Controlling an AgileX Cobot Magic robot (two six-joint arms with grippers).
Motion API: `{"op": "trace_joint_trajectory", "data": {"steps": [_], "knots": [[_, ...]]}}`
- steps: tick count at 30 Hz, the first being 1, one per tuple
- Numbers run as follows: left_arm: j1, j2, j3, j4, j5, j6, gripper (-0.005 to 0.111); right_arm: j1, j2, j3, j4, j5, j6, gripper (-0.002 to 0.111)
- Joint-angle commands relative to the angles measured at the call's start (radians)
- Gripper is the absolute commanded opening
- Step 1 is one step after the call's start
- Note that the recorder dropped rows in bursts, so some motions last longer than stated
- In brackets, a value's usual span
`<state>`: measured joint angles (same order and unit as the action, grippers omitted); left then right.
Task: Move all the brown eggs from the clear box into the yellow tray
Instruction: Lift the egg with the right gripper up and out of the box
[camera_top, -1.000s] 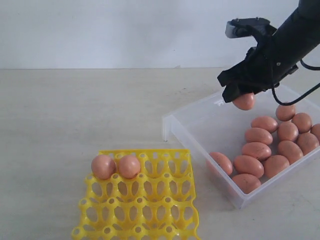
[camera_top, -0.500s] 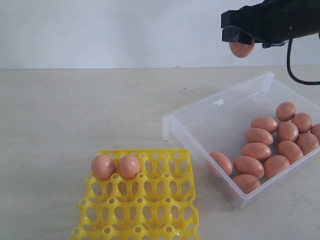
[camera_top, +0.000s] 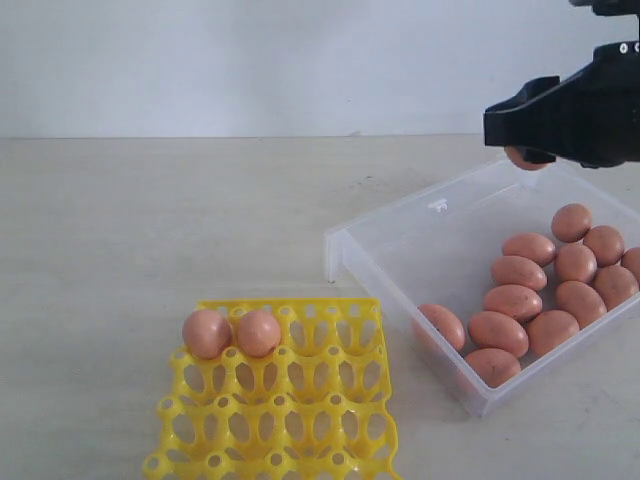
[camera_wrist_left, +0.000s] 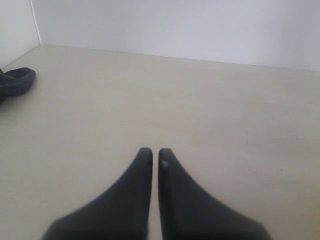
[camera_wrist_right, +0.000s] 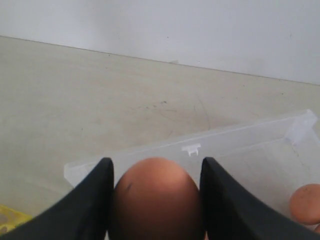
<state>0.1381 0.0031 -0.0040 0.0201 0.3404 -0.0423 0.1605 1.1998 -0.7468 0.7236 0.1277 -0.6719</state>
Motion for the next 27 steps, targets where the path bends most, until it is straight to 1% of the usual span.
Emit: {"op": "trace_joint_trajectory", "data": {"steps": [1, 9, 17, 23, 27], "knots": [[-0.009, -0.003, 0.004, 0.0, -0.003, 0.004, 0.004, 0.002, -0.058, 0.066, 0.004, -0.02, -0.009, 0.0], [-0.009, -0.003, 0.004, 0.0, -0.003, 0.004, 0.004, 0.002, -0.108, 0.139, 0.004, -0.034, -0.009, 0.0], [-0.009, -0.003, 0.004, 0.0, -0.003, 0.004, 0.004, 0.002, -0.124, 0.148, 0.007, -0.05, -0.009, 0.0], [-0.009, -0.003, 0.004, 0.0, -0.003, 0.004, 0.004, 0.002, -0.21, 0.148, 0.031, -0.093, 0.007, 0.0], [-0.009, -0.003, 0.004, 0.0, -0.003, 0.004, 0.004, 0.002, -0.312, 0.148, 0.039, -0.128, 0.017, 0.0]]}}
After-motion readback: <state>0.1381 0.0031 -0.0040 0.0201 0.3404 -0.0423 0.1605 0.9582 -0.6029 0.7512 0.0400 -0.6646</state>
